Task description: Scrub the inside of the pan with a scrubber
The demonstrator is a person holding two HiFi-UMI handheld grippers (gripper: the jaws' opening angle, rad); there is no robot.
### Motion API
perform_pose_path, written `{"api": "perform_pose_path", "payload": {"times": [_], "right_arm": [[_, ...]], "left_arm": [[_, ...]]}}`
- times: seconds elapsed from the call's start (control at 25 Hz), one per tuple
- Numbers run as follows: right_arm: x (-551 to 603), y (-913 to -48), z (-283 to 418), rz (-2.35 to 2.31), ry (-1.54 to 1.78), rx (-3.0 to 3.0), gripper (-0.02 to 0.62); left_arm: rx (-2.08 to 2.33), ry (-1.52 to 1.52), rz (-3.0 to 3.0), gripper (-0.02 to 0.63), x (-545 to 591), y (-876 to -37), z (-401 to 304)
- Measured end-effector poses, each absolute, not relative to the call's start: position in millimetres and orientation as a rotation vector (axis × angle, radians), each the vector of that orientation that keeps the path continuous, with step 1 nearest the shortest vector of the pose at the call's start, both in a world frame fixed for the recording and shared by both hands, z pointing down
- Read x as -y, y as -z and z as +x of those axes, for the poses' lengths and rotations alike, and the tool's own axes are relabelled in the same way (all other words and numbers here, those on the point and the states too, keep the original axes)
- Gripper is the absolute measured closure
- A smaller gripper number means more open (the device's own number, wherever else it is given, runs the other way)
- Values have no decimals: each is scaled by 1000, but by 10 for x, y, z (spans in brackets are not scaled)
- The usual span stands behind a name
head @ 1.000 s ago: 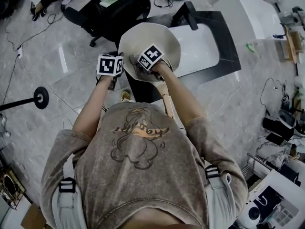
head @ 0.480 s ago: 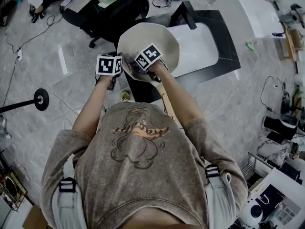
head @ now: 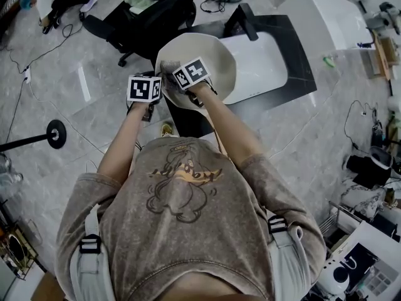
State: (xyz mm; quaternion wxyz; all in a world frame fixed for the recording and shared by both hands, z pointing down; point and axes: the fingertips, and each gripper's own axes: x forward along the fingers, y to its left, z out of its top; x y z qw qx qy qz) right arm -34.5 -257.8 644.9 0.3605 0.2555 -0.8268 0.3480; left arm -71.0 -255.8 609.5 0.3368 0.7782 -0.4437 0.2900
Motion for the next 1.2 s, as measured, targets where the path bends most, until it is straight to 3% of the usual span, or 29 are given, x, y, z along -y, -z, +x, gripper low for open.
{"api": "perform_pose_path", "payload": {"times": [0.44, 0.56, 1.2], "right_arm": [[2539, -5993, -12, 711, -791, 2253, 520], [2492, -5746, 77, 784, -766, 2324, 520], [2015, -4348, 656, 1431, -174, 2625, 518]], "left_arm": [[1243, -818, 2135, 515, 2677, -5796, -816], [1225, -786, 2187, 583, 2678, -5590, -790], [1139, -364, 2691, 589, 2269, -4609, -165]]}}
